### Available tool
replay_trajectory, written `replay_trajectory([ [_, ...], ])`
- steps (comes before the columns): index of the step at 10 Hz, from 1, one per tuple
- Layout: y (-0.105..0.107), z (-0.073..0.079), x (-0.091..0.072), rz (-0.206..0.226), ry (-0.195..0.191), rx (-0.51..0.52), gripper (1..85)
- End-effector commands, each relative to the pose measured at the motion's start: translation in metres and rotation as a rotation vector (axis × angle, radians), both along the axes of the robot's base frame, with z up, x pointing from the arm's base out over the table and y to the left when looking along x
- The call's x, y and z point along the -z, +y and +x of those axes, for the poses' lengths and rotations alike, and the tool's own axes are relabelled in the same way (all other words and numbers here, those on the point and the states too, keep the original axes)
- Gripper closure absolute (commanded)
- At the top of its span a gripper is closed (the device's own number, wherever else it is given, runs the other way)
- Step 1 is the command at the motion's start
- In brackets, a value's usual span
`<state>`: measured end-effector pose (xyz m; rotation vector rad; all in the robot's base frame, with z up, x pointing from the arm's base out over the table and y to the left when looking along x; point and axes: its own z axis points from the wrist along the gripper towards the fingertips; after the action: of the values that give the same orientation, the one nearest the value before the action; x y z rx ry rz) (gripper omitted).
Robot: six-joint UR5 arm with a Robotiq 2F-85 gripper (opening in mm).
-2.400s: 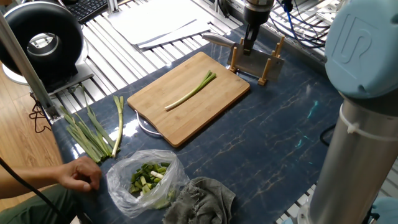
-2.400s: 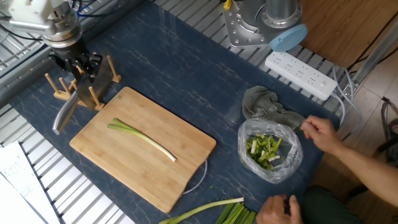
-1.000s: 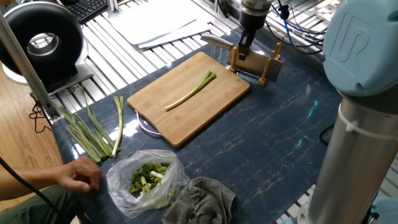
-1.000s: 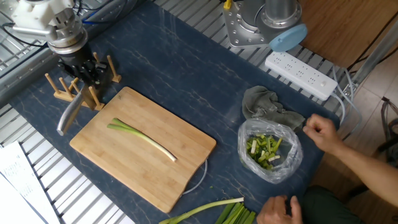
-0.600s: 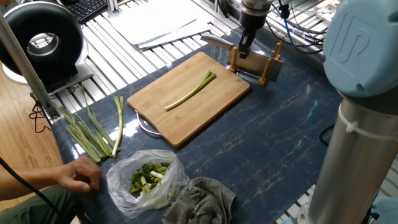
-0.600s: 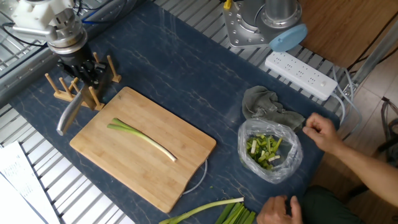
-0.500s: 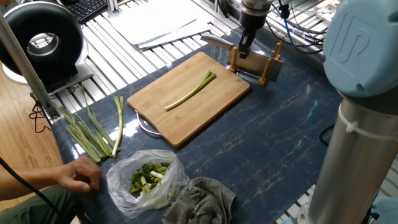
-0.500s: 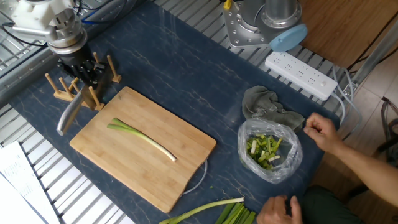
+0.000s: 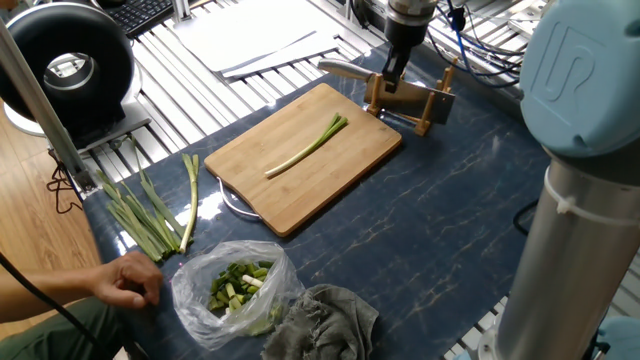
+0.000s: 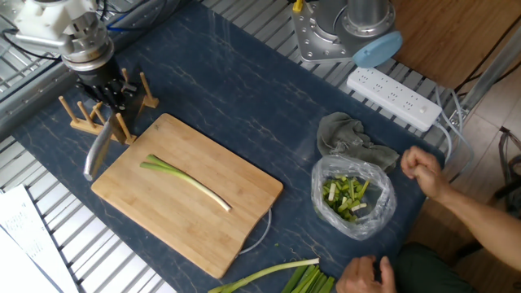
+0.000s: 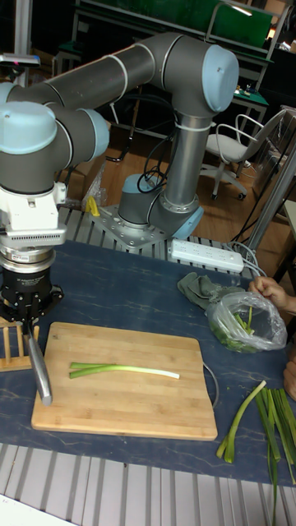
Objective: Chop the scallions
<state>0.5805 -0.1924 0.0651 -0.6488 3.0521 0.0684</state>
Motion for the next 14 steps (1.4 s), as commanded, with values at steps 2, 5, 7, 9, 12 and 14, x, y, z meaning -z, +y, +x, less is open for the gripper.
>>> replay_trajectory([
  [2, 0.006, 0.001, -0.007, -0.004, 0.003, 0.042, 84.0],
  [5, 0.008, 0.005, -0.031, -0.037, 0.002, 0.047, 84.0],
  [7, 0.004, 0.022, -0.071, -0.122, -0.052, 0.046, 84.0],
  [9, 0.021, 0.038, -0.105, -0.182, -0.126, 0.094, 84.0],
  [12, 0.043, 0.013, -0.125, -0.208, -0.071, 0.193, 84.0],
  [14, 0.055, -0.002, -0.129, -0.202, -0.038, 0.242, 84.0],
])
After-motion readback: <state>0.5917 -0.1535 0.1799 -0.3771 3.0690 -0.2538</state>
